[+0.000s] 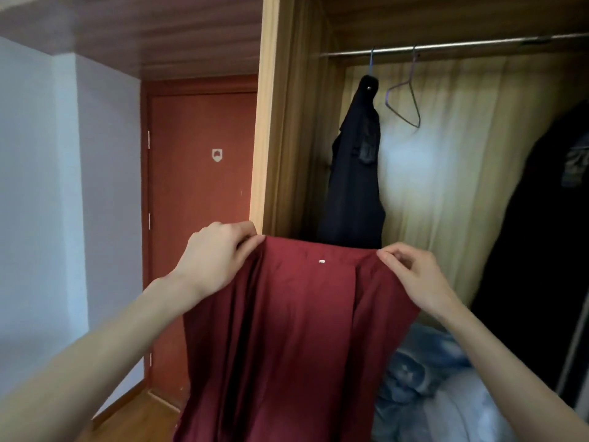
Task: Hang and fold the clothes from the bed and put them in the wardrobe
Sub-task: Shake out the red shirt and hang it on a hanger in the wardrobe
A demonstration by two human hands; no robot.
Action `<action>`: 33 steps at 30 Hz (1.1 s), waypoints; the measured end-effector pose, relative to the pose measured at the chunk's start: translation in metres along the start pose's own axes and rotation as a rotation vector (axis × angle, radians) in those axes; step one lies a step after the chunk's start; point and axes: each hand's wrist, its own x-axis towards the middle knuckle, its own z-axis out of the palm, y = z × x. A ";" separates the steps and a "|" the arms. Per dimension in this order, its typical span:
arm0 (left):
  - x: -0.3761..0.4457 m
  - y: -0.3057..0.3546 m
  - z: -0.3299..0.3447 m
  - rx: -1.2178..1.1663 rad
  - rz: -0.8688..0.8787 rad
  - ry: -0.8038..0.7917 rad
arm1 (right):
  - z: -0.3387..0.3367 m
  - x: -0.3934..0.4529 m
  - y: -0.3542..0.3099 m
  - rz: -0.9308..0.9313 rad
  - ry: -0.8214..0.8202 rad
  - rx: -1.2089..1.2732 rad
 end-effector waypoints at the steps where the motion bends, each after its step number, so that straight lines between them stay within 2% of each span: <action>1: 0.011 0.002 0.002 0.012 0.012 0.001 | -0.005 0.007 0.002 0.002 0.014 -0.010; 6: 0.060 0.014 0.015 0.017 0.063 0.051 | -0.030 0.039 0.013 0.007 0.031 -0.051; 12: 0.123 0.052 0.028 -0.111 0.088 0.234 | -0.058 0.081 0.024 -0.012 0.071 -0.112; 15: 0.163 0.075 0.027 -0.167 0.090 0.279 | -0.078 0.111 0.030 -0.022 0.165 -0.221; 19: 0.215 0.104 0.020 -0.149 0.097 0.272 | -0.101 0.144 0.032 -0.055 0.195 -0.461; 22: 0.246 0.120 0.015 -0.127 0.183 0.203 | -0.112 0.160 0.033 -0.101 0.113 -0.599; 27: 0.273 0.134 0.019 -0.043 0.268 0.104 | -0.115 0.180 0.041 -0.035 -0.104 -0.713; 30: 0.279 0.138 0.026 -0.004 0.302 0.056 | -0.110 0.195 0.037 -0.045 -0.024 -0.641; 33: 0.280 0.137 0.035 0.008 0.312 0.000 | -0.108 0.218 0.011 -0.034 0.185 -0.261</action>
